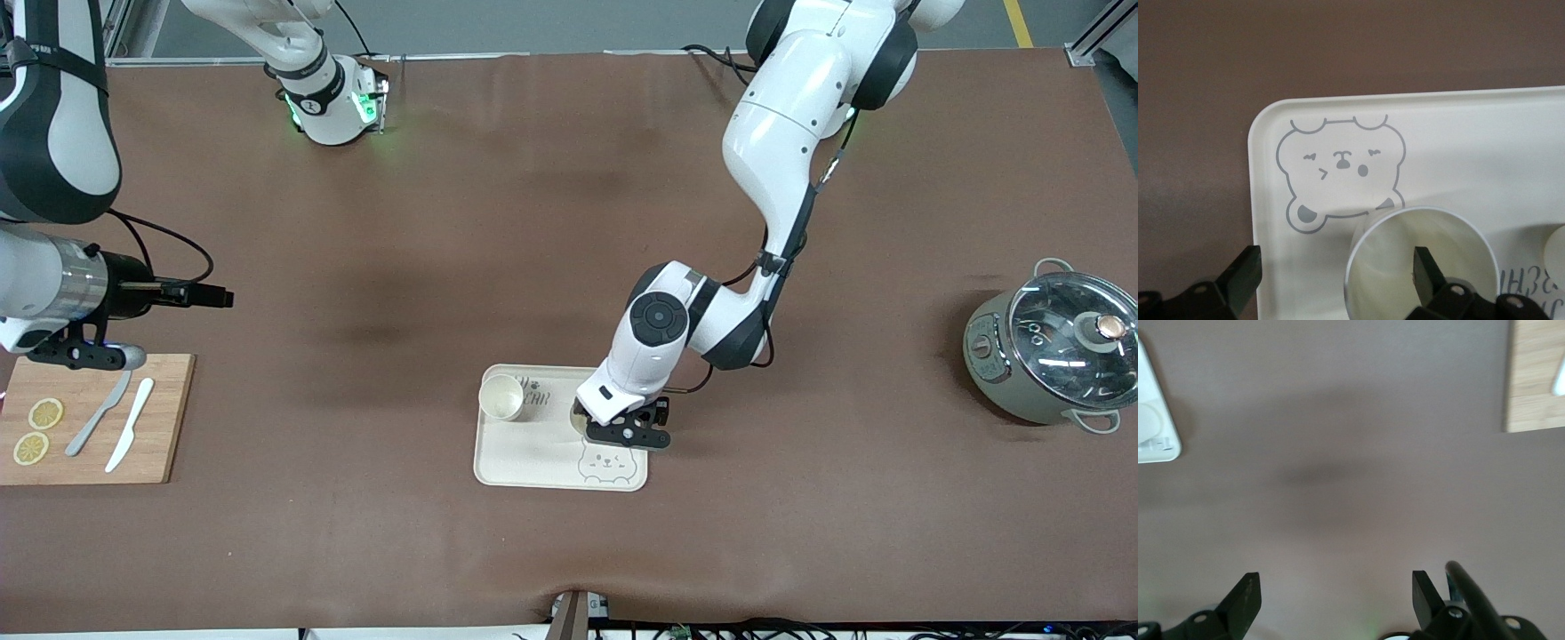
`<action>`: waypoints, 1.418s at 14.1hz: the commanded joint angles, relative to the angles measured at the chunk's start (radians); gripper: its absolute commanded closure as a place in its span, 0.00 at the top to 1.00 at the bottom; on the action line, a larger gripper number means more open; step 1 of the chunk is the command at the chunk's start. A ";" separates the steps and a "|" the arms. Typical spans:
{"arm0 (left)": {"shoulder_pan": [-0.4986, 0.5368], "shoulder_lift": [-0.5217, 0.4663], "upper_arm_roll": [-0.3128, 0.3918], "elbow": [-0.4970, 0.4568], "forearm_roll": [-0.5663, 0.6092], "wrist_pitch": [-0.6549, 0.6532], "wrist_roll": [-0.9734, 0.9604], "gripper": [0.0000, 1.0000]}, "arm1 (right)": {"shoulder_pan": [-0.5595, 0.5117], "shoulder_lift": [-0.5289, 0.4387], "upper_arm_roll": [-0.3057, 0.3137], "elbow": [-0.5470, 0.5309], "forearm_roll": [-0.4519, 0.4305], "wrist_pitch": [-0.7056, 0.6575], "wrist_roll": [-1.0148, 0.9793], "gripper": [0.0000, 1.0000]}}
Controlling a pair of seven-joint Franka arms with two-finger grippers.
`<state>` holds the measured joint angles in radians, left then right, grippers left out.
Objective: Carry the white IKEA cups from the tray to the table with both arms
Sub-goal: 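Close the left gripper on the cup rim and lift it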
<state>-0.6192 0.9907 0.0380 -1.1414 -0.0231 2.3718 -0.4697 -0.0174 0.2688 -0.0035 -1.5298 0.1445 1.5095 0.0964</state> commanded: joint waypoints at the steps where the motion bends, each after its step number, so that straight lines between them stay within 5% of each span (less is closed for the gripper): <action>1: -0.017 0.017 0.022 0.020 -0.011 0.017 -0.018 1.00 | -0.007 0.016 0.002 0.007 0.035 -0.011 0.017 1.00; 3: -0.017 0.019 0.022 0.020 -0.011 0.017 -0.026 1.00 | -0.007 0.035 0.003 0.005 0.035 -0.017 0.048 1.00; 4: -0.017 0.017 0.022 0.020 -0.011 0.017 -0.032 0.80 | -0.001 0.036 0.003 0.004 0.037 -0.018 0.074 1.00; 5: -0.017 0.017 0.022 0.019 -0.011 0.017 -0.047 0.20 | 0.010 0.036 0.003 -0.001 0.037 -0.017 0.113 1.00; 6: -0.016 0.017 0.022 0.018 -0.011 0.017 -0.044 0.00 | 0.020 0.036 0.003 -0.001 0.037 -0.017 0.176 1.00; 20: -0.013 -0.012 0.019 0.015 -0.014 -0.034 -0.069 0.00 | 0.106 0.070 0.003 -0.001 0.099 0.020 0.423 1.00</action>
<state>-0.6218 0.9952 0.0397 -1.1357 -0.0232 2.3787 -0.5277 0.0697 0.3265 0.0020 -1.5352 0.2234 1.5119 0.4679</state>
